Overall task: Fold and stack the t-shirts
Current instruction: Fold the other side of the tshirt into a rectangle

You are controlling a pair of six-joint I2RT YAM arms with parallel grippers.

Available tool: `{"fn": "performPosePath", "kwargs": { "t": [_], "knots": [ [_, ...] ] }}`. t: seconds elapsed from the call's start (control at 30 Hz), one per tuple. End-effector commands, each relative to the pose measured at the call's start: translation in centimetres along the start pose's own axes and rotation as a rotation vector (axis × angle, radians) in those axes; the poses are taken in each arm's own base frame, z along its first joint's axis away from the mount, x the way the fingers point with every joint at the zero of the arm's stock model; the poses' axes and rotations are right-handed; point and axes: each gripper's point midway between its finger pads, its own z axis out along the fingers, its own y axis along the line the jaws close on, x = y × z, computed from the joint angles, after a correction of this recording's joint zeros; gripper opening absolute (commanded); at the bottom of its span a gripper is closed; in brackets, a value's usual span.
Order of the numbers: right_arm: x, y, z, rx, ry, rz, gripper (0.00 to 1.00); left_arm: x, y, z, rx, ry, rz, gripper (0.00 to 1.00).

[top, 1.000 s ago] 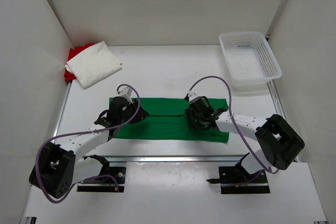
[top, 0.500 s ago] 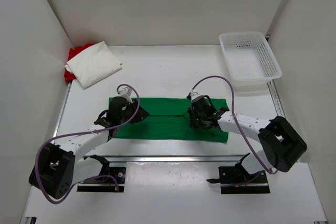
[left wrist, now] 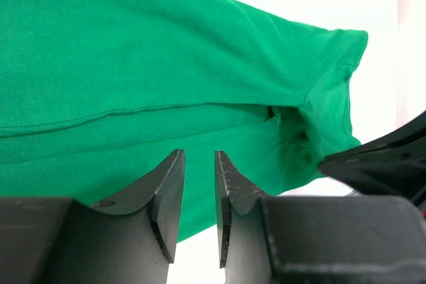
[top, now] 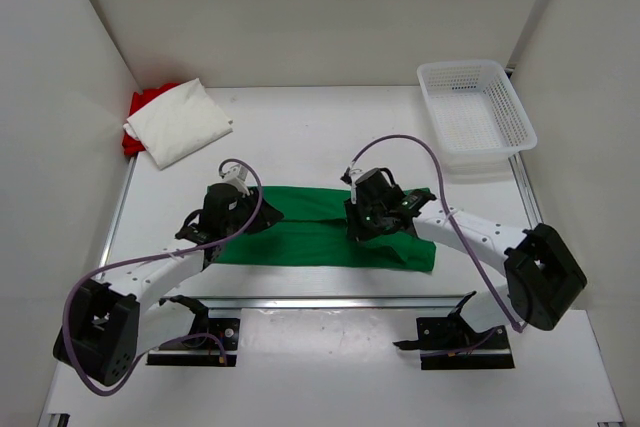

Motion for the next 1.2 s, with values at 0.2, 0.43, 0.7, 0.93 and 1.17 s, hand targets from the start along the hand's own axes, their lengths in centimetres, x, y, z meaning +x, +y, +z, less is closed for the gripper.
{"fn": "performPosePath", "kwargs": {
  "t": [0.2,0.43,0.7,0.93,1.17],
  "knots": [
    [2.8,4.0,2.1,-0.121,0.139,0.005,0.21,-1.7,-1.1,-0.7,0.047,-0.037,-0.017,0.35],
    [1.3,2.0,0.2,-0.080,0.052,0.038,0.31,-1.8,-1.5,0.0,0.052,-0.032,-0.014,0.35],
    [-1.4,-8.9,-3.1,0.085,-0.254,0.330,0.00,-1.9,-1.9,3.2,0.081,-0.001,-0.119,0.35],
    [-1.9,-19.6,-4.9,0.237,-0.491,0.598,0.38,-3.7,-0.5,5.0,0.080,-0.011,-0.239,0.35],
    [-3.2,-21.4,-3.4,0.199,-0.509,0.644,0.37,-2.9,3.8,5.6,0.008,0.007,-0.356,0.33]
  ]
}}
